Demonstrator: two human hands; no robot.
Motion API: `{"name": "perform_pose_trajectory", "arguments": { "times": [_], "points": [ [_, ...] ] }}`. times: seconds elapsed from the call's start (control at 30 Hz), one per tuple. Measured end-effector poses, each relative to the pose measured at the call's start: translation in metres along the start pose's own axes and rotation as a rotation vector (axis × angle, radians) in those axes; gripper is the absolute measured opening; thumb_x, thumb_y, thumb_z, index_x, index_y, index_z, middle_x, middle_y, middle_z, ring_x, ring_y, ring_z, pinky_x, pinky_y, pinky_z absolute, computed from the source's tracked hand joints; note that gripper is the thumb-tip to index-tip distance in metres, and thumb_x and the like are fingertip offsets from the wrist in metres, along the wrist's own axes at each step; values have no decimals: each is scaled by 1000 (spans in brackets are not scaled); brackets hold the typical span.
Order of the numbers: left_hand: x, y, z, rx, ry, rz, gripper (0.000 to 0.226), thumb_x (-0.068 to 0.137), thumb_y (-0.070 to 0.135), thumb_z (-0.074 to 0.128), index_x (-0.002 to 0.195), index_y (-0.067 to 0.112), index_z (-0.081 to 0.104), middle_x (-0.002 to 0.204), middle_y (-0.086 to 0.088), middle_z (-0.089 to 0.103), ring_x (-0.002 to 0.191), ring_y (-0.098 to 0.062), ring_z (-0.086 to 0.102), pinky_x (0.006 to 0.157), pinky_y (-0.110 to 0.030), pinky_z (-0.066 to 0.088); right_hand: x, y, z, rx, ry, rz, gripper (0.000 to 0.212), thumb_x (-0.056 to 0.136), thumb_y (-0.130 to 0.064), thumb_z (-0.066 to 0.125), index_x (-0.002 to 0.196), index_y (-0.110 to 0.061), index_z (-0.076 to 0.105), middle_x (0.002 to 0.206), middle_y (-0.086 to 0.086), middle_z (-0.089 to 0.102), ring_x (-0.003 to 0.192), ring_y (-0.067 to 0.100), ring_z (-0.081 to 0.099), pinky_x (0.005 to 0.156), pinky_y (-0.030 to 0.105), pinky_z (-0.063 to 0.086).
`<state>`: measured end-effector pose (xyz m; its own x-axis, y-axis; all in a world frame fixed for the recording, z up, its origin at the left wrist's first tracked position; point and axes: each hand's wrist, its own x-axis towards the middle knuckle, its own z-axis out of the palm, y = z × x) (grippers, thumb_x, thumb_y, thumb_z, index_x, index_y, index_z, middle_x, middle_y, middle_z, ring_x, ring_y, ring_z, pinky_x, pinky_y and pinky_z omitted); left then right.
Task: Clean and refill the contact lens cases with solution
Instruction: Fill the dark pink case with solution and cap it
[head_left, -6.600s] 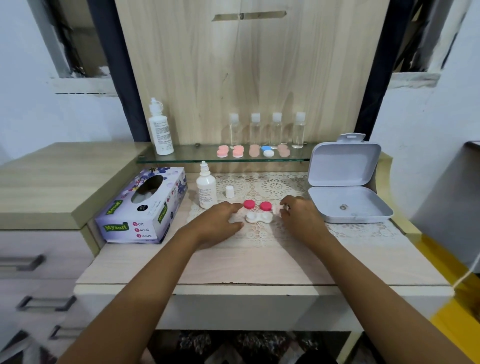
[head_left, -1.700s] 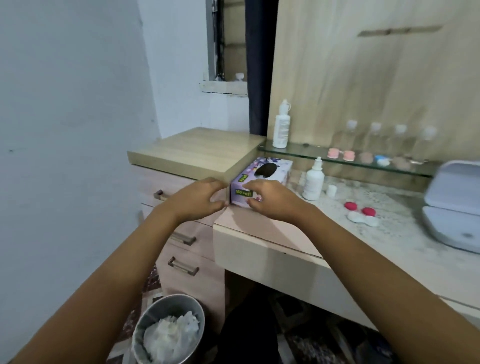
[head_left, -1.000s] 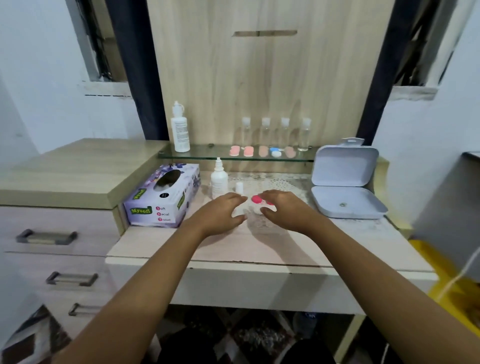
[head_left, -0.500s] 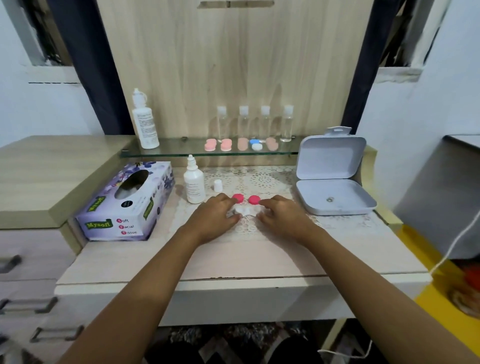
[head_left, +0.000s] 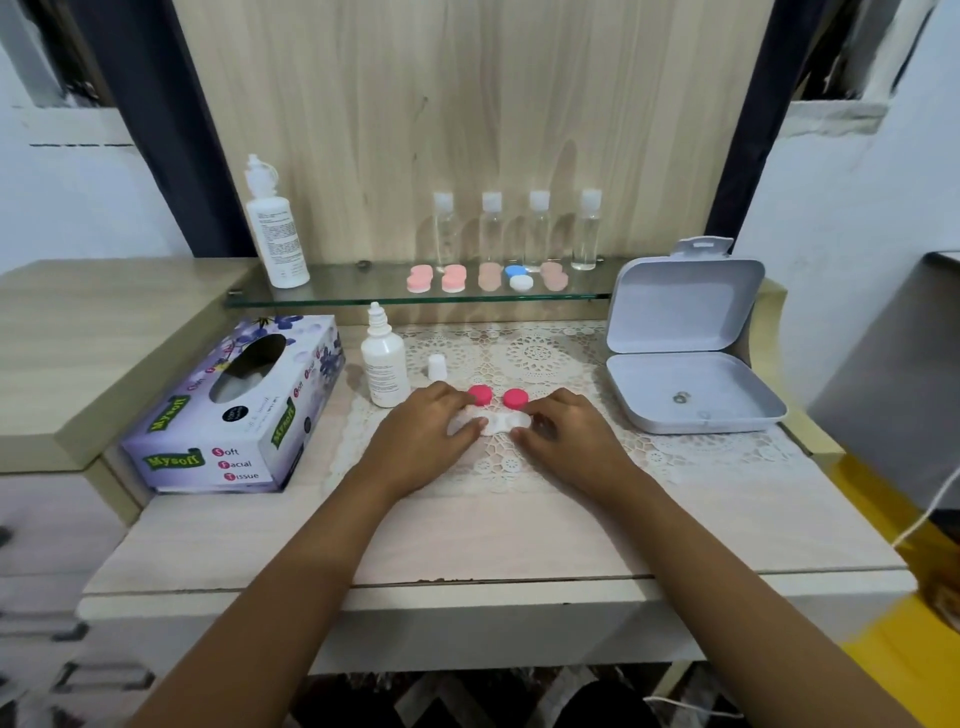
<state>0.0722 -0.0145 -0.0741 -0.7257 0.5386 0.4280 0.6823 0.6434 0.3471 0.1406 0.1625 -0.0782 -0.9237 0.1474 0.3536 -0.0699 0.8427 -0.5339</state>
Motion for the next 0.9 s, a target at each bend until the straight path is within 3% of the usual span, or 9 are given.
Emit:
{"name": "perform_pose_trajectory", "arguments": {
  "times": [0.13,0.2,0.27,0.4,0.47,0.53,0.63,0.8,0.9],
  "points": [
    [4,-3,-8,-2,391,23,40,88,34,47,112,7,64,101,-10,59,97,-23,51,82,-34,43,0,2,0,0,-9,-8,27,84,-30,62,108,-18,66,89,-3,53,93,17,50,82,31,42],
    [8,-5,-12,12,561,-63,38,86,32,50,113,8,63,102,-12,55,99,-20,43,84,-35,40,0,2,1,-5,-9,-15,27,85,-30,62,108,-18,66,89,-2,53,93,18,50,82,32,42],
    [11,-7,-15,-20,629,-199,42,85,29,57,122,9,57,112,-16,51,107,-25,40,90,-37,35,1,3,1,-11,-10,-18,28,85,-30,62,109,-18,66,90,-1,54,95,20,50,84,34,43],
    [19,-16,-16,-179,517,-435,71,84,31,67,141,9,32,137,-18,37,129,-31,31,107,-41,23,1,3,1,-17,-20,-19,29,85,-31,62,110,-18,66,92,1,56,96,21,51,84,34,43],
    [23,-27,-13,-322,452,-512,80,80,34,71,143,9,27,140,-15,37,130,-29,33,106,-40,27,1,4,1,-19,-22,-17,29,85,-31,62,110,-18,66,93,1,56,96,22,51,84,33,43],
    [25,-35,-9,-483,415,-554,75,77,32,74,137,10,34,131,-9,47,117,-24,46,95,-34,37,1,4,2,-18,-20,-18,28,84,-31,63,109,-18,66,92,2,57,95,22,51,82,33,43],
    [25,-37,-8,-554,386,-600,62,79,28,72,130,12,40,114,2,51,99,-16,49,83,-29,37,1,4,2,-20,-14,-19,29,85,-31,63,109,-17,66,93,2,57,95,22,51,82,33,43],
    [25,-39,-8,-521,384,-591,51,82,30,69,124,13,46,107,5,53,99,-20,53,85,-34,43,2,4,3,-28,-5,-28,28,85,-31,62,109,-17,66,90,0,55,94,21,51,81,32,43],
    [21,-34,-14,-454,355,-506,46,82,26,70,121,14,49,105,6,54,93,-14,51,77,-28,37,1,4,3,-19,8,-24,26,84,-30,62,107,-18,66,87,-4,52,93,21,50,81,33,42]
  ]
}}
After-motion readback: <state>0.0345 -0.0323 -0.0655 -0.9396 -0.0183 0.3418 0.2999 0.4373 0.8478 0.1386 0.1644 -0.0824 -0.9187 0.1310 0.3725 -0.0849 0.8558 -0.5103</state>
